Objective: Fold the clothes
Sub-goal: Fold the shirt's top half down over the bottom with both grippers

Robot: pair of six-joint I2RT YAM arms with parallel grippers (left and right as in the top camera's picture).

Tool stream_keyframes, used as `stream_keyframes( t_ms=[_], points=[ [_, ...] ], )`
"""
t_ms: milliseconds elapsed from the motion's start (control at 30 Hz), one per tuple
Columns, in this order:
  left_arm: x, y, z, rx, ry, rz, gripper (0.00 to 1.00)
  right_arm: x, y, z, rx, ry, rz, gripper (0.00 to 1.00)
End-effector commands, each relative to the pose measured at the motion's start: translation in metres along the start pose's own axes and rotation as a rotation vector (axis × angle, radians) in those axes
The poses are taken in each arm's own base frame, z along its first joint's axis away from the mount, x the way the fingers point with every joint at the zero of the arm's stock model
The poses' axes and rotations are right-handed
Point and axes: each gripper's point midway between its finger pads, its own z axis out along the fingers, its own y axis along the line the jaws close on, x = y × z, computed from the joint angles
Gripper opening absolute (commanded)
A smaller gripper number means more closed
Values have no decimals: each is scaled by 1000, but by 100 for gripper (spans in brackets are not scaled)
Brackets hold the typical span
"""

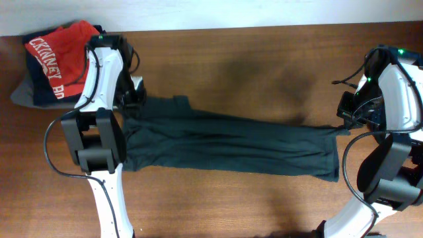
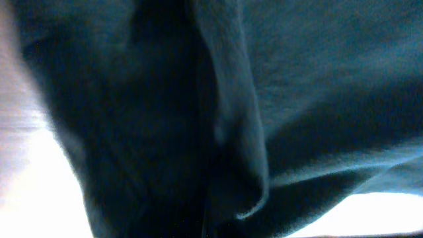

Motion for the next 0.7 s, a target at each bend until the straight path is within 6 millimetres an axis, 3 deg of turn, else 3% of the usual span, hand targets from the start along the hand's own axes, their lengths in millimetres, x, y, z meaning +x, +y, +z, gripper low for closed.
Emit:
stream_keyframes(
  t_ms=[0, 467, 667],
  points=[
    [15, 6, 5, 10, 42, -20, 1, 1, -4, 0, 10, 4, 5, 4],
    [20, 17, 12, -22, 73, -32, 1, 1, -11, 0, 43, 2, -3, 4],
    [23, 27, 15, -59, 88, -39, 1, 0, -30, 4, 73, 10, 66, 4]
  ],
)
